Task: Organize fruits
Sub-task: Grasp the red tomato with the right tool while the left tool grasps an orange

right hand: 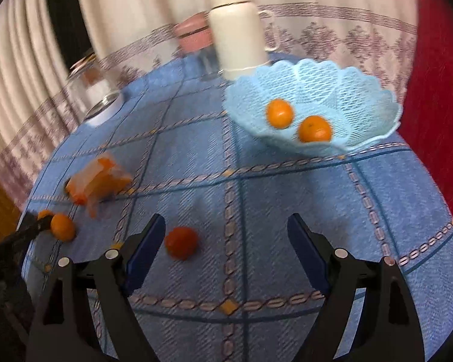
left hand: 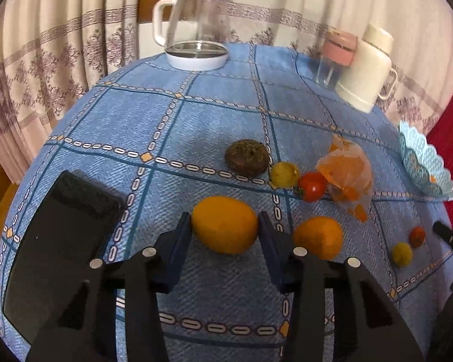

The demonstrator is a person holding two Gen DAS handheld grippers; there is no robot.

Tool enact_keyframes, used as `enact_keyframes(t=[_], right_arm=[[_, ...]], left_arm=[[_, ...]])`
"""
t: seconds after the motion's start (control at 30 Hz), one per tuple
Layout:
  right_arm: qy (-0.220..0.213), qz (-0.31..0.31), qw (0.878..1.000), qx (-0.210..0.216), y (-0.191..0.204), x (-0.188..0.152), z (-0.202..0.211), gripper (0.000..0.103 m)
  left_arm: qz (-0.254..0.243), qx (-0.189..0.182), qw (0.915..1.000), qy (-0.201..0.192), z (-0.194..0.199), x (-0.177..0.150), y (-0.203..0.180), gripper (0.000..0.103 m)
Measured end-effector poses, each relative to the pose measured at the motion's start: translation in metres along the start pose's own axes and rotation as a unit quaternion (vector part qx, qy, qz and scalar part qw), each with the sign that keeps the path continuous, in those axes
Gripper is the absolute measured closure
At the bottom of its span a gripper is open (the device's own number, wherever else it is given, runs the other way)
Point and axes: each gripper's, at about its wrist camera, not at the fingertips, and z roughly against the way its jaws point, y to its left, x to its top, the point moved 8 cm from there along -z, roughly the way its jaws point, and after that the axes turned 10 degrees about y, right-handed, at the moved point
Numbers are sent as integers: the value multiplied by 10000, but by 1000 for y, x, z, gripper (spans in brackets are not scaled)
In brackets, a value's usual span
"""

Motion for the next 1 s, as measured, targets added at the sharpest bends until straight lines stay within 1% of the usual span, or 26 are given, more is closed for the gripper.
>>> enact_keyframes(t=[0.03,0.17,0.23,0.3,0.4,0.47,0.53,0.6,0.73,1.0], right_arm=[[74,138,9999,25,7,-3,-2,22],[204,373,9991,26,22,-9,-8,37],[242,383,9990,55,25,-9,-11,39],[296,386,9988,60,27,-9,-14,47],[412,356,9985,80,27,-10,-19,54],[478,352,9982,105,28,-9,-22,58],[532,351,9979,105,29,-9,-26,59],[600,373,9974,128,30,-8,-30,67],[628,416,9971,88,32,-9,-32,68],[630,428,9971,-25,30,-8,-32,74]], left_arm=[[28,-14,10000,-43,2,0,1,58],[84,-9,9997,-230,10,0,3,58],[100,-14,9996,-278,12,0,4,58],[119,-39,9995,-291,12,0,5,58],[170,-67,9994,-308,13,-1,6,58],[193,-81,9993,-314,13,-1,7,58],[188,-78,9993,-313,13,-1,7,58],[177,-58,9993,-325,14,-1,8,58],[171,-55,9993,-321,13,-1,7,58],[183,-54,9993,-317,13,-2,6,58]])
